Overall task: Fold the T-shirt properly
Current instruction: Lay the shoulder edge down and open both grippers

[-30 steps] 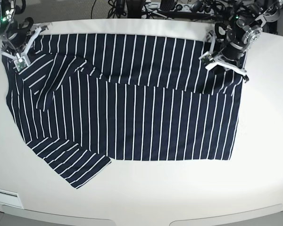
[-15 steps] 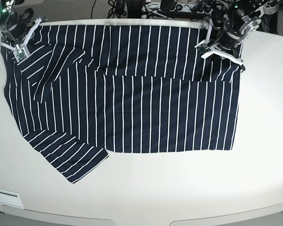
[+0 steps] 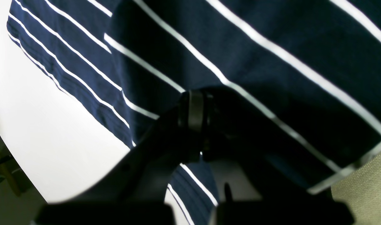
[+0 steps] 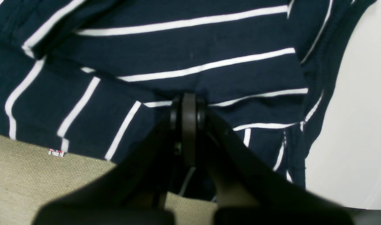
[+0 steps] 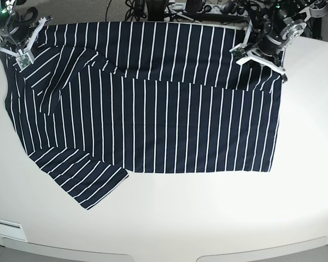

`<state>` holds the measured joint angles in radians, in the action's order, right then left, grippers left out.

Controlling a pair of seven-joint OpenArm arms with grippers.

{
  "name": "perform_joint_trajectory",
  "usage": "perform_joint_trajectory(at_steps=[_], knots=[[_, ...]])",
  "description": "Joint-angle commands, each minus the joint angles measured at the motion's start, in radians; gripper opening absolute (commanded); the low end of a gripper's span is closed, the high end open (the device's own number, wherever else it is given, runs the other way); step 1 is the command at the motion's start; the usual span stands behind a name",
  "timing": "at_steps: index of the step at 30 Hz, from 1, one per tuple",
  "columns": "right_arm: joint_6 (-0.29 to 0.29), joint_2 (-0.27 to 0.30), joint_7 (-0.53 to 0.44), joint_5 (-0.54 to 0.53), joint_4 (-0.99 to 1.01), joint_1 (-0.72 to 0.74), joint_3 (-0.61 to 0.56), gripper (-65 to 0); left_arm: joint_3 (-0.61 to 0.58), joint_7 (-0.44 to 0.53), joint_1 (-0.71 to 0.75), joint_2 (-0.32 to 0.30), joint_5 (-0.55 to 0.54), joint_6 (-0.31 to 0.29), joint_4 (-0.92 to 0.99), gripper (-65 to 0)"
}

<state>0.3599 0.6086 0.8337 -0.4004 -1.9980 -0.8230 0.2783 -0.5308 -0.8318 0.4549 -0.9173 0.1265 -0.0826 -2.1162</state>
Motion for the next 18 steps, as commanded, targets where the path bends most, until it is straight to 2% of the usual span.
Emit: perform_joint_trajectory(at_steps=[1,4,6,8,10,13,15,18], knots=[[0.003,0.009,0.04,0.008,0.0,-0.016,0.004,-65.0,-0.009,-0.077,0.018,-0.016,-0.056,-0.037,0.001,-65.0],[-0.021,0.01,0.039,0.01,-0.012,-0.016,0.004,-65.0,-0.009,-0.078,0.018,-0.016,-0.056,-0.035,-0.017,-65.0],[-0.039,0.01,0.039,0.013,-0.032,-0.016,0.004,-65.0,-0.009,-0.078,0.018,-0.016,-0.056,-0.011,-0.027,-65.0],[-0.049,0.01,0.039,0.013,-0.06,-0.016,0.004,-65.0,-0.009,-0.077,0.018,-0.016,-0.046,-0.007,-0.04,-61.6],[-0.054,0.01,0.039,0.013,-0.092,-0.016,0.004,-62.4,-0.009,-0.074,0.018,-0.016,-0.013,-0.007,-0.055,-58.7],[-0.06,0.01,0.039,0.013,-0.146,-0.015,0.004,-60.1,-0.009,-0.074,0.018,-0.016,0.063,-0.005,-0.077,-57.7],[-0.079,0.009,0.026,0.021,-0.185,-0.013,0.004,-60.1,-0.009,-0.063,0.018,-0.017,0.115,0.036,-0.085,-57.7],[-0.132,0.009,-0.03,0.086,-0.235,-0.013,0.004,-60.1,-0.009,-0.051,0.018,-0.016,0.203,0.135,-0.096,-57.7]])
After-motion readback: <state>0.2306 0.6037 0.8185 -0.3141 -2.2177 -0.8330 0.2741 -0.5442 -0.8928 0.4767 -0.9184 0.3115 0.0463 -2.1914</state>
